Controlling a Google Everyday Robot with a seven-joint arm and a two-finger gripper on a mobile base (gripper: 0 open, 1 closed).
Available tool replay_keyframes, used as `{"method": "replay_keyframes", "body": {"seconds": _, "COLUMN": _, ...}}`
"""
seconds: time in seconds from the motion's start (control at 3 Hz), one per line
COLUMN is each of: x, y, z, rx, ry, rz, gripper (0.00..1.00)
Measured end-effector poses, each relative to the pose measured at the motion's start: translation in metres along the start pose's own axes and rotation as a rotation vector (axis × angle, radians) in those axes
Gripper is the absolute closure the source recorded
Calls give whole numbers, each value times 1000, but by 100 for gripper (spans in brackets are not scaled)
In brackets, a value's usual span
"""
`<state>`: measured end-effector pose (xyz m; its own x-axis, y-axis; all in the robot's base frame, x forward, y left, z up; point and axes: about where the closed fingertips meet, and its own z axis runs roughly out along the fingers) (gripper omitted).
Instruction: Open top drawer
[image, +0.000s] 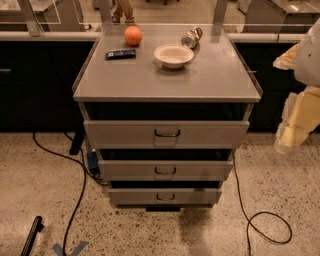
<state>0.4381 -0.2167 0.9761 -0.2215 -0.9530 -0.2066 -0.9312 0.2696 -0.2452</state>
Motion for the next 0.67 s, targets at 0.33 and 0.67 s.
{"method": "replay_keyframes", "body": {"seconds": 0.33, "x": 0, "y": 0, "z": 0, "rx": 0, "ry": 0, "rz": 0, "gripper": 0}}
{"method": "replay_keyframes", "body": {"seconds": 0.67, "x": 4, "y": 0, "z": 5, "rx": 28, "ry": -36, "rz": 91, "gripper": 0}}
